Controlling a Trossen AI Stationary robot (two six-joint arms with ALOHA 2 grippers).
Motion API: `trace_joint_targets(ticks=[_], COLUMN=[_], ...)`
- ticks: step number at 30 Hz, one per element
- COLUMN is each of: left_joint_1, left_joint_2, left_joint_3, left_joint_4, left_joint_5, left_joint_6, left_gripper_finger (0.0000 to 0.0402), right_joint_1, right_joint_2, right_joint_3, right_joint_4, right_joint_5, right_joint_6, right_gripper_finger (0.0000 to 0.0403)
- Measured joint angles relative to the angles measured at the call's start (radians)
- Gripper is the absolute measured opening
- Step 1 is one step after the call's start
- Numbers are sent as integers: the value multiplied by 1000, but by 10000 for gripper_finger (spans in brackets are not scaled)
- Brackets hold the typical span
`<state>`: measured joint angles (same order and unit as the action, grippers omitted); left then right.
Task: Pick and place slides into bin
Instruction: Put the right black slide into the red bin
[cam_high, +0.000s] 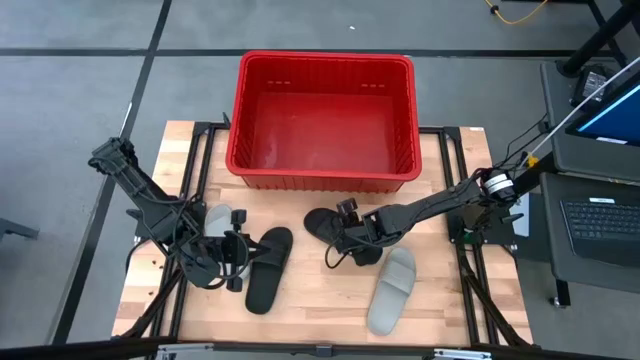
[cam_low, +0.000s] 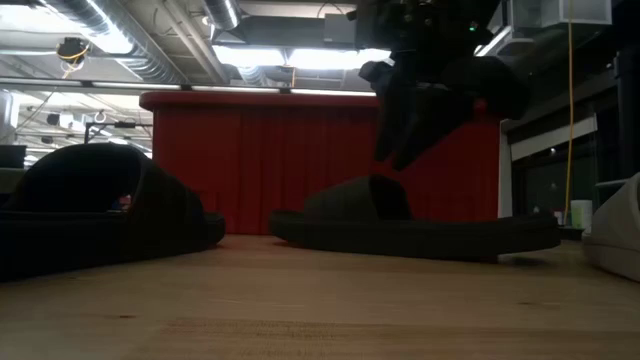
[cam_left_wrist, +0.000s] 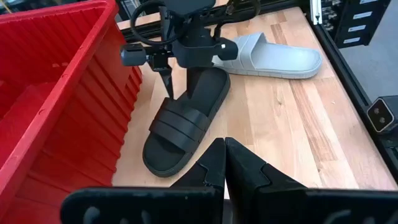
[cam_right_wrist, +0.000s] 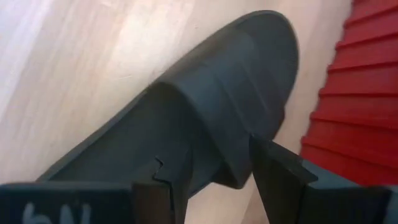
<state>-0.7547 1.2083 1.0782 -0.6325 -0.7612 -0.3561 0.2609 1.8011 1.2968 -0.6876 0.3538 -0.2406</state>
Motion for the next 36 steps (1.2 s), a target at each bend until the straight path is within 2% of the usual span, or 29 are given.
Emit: trace_joint_targets(ticks=[12, 18, 24, 31, 36], left_joint_1=[0, 0, 0, 0, 0], left_joint_2=[0, 0, 0, 0, 0], left_joint_3=[0, 0, 0, 0, 0], left_joint_4=[0, 0, 0, 0, 0], left_joint_5=[-3, -5, -7, -7, -7], left_joint_6=[0, 0, 0, 0, 0], left_gripper_finger=[3, 3, 3, 3, 3], right_joint_1=[-28, -28, -28, -30, -30], right_joint_2=[-1, -1, -1, -1, -1], right_joint_3=[-91, -95, -95, -95, -95], right_joint_4=[47, 143, 150, 161, 175], right_joint_5=[5, 35, 36, -26, -31], right_joint_6=[-29, -30, -34, -30, -30], right_gripper_finger=[156, 156, 154, 117, 102])
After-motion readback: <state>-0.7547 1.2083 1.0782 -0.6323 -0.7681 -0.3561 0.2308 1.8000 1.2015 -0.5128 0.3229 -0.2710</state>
